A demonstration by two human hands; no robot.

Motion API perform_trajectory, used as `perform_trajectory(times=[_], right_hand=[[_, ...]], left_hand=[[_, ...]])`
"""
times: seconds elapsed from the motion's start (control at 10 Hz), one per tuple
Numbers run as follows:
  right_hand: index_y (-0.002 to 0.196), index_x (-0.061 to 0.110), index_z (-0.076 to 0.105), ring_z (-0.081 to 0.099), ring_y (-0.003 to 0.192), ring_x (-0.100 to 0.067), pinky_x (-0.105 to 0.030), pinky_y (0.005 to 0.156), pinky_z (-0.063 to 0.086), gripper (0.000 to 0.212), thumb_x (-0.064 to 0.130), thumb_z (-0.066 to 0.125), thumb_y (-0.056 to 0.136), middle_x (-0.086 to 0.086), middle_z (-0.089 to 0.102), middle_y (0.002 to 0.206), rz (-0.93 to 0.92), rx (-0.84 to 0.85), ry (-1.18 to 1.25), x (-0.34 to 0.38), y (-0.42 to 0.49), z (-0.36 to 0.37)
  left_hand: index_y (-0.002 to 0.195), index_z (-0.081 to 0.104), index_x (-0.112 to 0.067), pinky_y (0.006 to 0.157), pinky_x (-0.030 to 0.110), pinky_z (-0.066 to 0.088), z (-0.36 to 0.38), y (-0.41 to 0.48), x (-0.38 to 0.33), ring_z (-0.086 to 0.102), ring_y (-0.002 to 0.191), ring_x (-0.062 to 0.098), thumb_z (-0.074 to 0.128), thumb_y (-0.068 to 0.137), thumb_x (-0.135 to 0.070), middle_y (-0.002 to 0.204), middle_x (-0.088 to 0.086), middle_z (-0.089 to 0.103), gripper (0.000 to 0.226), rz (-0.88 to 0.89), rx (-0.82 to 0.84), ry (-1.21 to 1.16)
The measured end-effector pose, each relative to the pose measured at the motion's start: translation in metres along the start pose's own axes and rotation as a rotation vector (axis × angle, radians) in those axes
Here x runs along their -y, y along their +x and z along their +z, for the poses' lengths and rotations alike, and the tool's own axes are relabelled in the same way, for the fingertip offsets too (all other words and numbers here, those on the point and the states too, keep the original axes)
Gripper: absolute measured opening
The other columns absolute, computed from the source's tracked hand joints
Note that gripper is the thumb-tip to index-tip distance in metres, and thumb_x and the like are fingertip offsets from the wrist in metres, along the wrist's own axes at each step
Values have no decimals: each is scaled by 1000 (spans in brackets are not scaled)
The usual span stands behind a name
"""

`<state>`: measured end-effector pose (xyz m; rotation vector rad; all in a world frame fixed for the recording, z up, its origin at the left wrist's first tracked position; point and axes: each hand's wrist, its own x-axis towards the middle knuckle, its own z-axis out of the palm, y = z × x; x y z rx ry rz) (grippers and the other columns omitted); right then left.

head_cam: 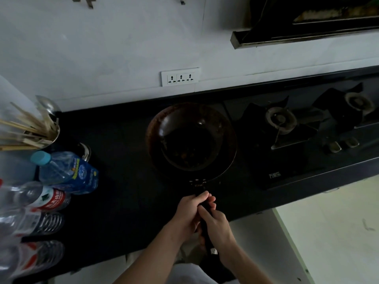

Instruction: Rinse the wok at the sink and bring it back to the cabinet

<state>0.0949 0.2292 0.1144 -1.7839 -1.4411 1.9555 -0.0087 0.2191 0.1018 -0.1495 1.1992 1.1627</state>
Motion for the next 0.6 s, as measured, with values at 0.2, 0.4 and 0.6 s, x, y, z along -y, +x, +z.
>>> perform_trajectory(times=[0.2, 0.4, 0.6], right_hand=[[92, 4, 66, 63, 55, -15, -30, 55, 53, 30, 31, 54, 100, -9, 67, 70, 16, 70, 25, 8, -2, -3], [114, 19, 55, 70, 86, -18, -37, 77, 62, 35, 43, 64, 90, -3, 67, 102, -155, -14, -301, 12, 9, -17], [136, 25, 41, 56, 106, -19, -27, 79, 49, 48, 46, 53, 94, 0, 48, 123, -532, -201, -813, 46, 17, -47]], left_hand=[[111, 68, -2, 80, 34, 55, -2, -5, -2, 73, 99, 21, 65, 92, -24, 109, 14, 75, 29, -25, -11, 45], [141, 43, -10, 90, 29, 49, -8, -16, 0, 61, 105, 18, 71, 87, -33, 124, 9, 61, 66, 93, -170, 244], [142, 43, -22, 104, 33, 45, -30, -40, -17, 52, 123, 13, 57, 91, -50, 139, -3, 52, 60, 515, -584, 976]])
